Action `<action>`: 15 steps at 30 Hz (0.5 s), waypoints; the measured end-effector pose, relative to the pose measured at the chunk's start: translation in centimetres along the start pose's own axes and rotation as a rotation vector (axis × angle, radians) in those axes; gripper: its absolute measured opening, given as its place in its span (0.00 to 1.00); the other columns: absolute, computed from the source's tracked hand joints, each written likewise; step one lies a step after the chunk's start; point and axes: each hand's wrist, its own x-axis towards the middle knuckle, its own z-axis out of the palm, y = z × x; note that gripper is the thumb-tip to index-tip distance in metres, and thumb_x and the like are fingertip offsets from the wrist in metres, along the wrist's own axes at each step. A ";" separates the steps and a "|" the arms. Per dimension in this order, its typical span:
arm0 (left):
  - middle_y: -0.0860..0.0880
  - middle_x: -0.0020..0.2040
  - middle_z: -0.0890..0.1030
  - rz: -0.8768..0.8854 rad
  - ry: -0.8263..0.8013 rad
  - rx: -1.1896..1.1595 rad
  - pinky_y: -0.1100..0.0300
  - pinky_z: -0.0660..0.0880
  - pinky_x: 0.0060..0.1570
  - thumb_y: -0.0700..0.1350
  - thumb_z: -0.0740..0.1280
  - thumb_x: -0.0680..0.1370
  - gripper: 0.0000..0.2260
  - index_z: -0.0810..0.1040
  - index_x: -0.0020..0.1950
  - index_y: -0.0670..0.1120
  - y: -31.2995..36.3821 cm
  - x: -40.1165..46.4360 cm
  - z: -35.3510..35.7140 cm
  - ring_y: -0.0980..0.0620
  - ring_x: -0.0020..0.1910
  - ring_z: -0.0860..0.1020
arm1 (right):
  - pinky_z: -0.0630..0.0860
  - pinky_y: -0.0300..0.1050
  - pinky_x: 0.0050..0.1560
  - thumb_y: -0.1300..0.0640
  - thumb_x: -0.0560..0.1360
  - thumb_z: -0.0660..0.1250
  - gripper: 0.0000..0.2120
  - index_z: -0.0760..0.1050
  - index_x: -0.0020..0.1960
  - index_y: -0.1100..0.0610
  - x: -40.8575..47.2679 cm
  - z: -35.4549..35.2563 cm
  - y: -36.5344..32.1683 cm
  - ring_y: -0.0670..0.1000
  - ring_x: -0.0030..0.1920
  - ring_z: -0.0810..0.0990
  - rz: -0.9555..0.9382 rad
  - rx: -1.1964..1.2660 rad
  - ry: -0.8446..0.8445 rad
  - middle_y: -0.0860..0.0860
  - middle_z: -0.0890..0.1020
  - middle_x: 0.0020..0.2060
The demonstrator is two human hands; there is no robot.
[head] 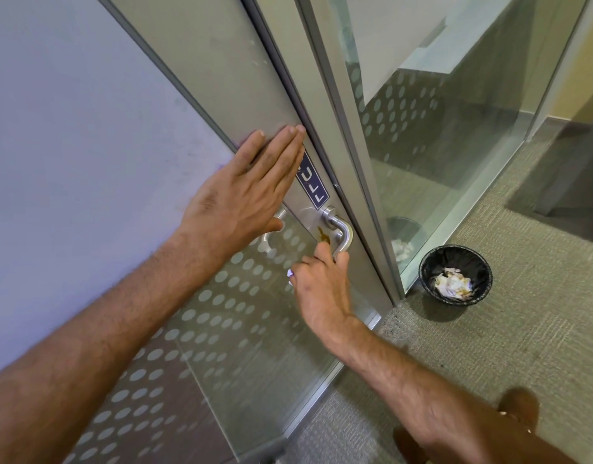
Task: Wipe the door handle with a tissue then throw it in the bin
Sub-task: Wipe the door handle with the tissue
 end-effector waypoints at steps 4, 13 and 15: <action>0.34 0.86 0.46 -0.005 0.001 -0.002 0.42 0.50 0.83 0.74 0.53 0.77 0.54 0.46 0.85 0.33 -0.1 -0.1 -0.3 0.38 0.86 0.49 | 0.59 0.49 0.51 0.52 0.75 0.71 0.02 0.81 0.46 0.51 1.5 -0.6 -0.3 0.50 0.50 0.65 -0.065 0.146 0.085 0.45 0.84 0.41; 0.33 0.85 0.44 0.005 -0.032 -0.011 0.43 0.50 0.84 0.74 0.49 0.78 0.52 0.43 0.85 0.33 0.0 -0.1 -0.2 0.37 0.86 0.47 | 0.81 0.45 0.43 0.61 0.74 0.73 0.07 0.84 0.50 0.62 3.1 -4.7 9.9 0.55 0.44 0.82 0.038 0.528 0.480 0.56 0.86 0.41; 0.33 0.85 0.44 0.006 -0.038 -0.011 0.42 0.50 0.84 0.74 0.49 0.78 0.53 0.42 0.85 0.33 0.0 -0.2 -0.2 0.37 0.86 0.47 | 0.82 0.53 0.45 0.62 0.74 0.73 0.08 0.84 0.51 0.63 3.1 -3.9 10.6 0.56 0.43 0.83 0.001 0.522 0.373 0.58 0.87 0.43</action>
